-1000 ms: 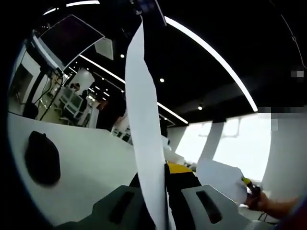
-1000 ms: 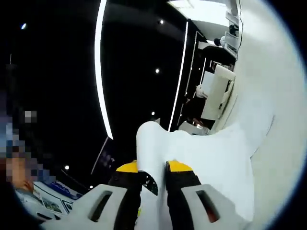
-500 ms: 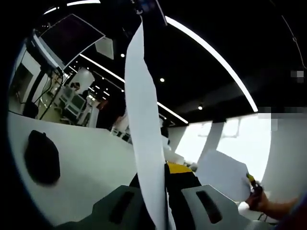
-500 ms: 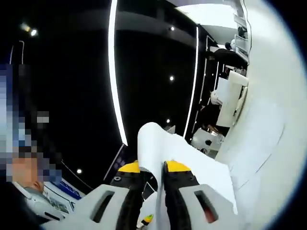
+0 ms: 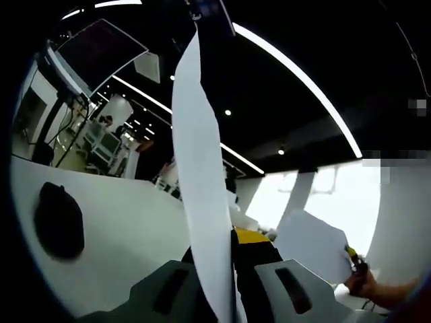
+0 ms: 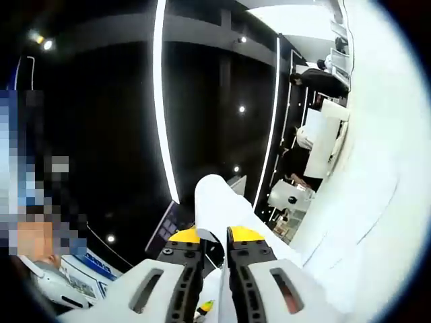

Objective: Organize the stack of printing papers by aligning and flattening the scattered papers on the table

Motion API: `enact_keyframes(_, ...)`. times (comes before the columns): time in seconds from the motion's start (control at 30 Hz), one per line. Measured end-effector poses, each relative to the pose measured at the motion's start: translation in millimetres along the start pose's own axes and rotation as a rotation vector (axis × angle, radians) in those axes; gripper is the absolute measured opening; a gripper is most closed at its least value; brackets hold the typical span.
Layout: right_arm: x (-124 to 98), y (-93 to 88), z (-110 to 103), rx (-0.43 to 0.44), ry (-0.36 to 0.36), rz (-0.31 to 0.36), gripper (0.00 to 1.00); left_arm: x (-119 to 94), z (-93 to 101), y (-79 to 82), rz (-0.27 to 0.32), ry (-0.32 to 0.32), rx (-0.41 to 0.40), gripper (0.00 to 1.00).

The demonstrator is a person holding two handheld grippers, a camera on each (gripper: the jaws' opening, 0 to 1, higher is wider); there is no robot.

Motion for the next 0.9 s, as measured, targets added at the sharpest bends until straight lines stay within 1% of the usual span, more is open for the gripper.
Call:
enact_keyframes(0.07,0,4.2,4,0.011,-0.006,0.003,0.05,0,0.1,0.0,0.0,0.0,-0.001,0.06)
enact_keyframes(0.1,-1,7.3,6,0.034,-0.005,0.008,0.02,0,0.1,0.1,0.0,0.0,-0.001,0.06)
enact_keyframes(0.13,-1,8.1,3,0.056,0.01,0.015,0.01,0,0.1,0.1,0.001,0.0,-0.001,0.06)
enact_keyframes(0.2,-1,7.2,-1,0.061,0.02,0.023,0.0,0,0.1,0.1,0.001,0.0,-0.001,0.06)
enact_keyframes(0.3,-1,15.7,3,0.051,0.025,0.022,0.01,1,0.1,-0.4,-0.004,-0.003,-0.006,0.06)
enact_keyframes(0.37,-1,13.6,-2,0.049,0.037,0.021,0.01,1,-0.5,-0.6,-0.006,-0.003,-0.01,0.06)
enact_keyframes(0.47,-2,17.1,-3,0.032,0.036,0.027,0.01,1,0.0,-0.4,-0.004,-0.004,-0.013,0.06)
enact_keyframes(0.57,-2,18.1,-8,0.043,0.045,0.044,0.01,1,0.3,-0.9,-0.008,-0.003,-0.01,0.06)
enact_keyframes(0.67,-2,27.9,-10,0.031,0.058,0.052,0.01,1,0.6,-1.2,-0.008,-0.001,-0.008,0.06)
enact_keyframes(0.77,0,36.7,-14,0.04,0.07,0.073,0.01,1,0.8,-1.0,-0.006,-0.001,-0.011,0.06)
enact_keyframes(0.9,6,41.8,-19,0.041,0.082,0.082,0.01,1,1.5,-1.4,-0.009,-0.004,-0.009,0.06)
Point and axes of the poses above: the point that each gripper's makers call its tool centre point, and the gripper's own axes: x roughly forward along the fingers, z roughly to its right, y roughly out of its top, the point moved 3 cm from there along -x, roughly backward along the fingers, and after that the axes turned 1 degree about z, right-handed, at the moved point
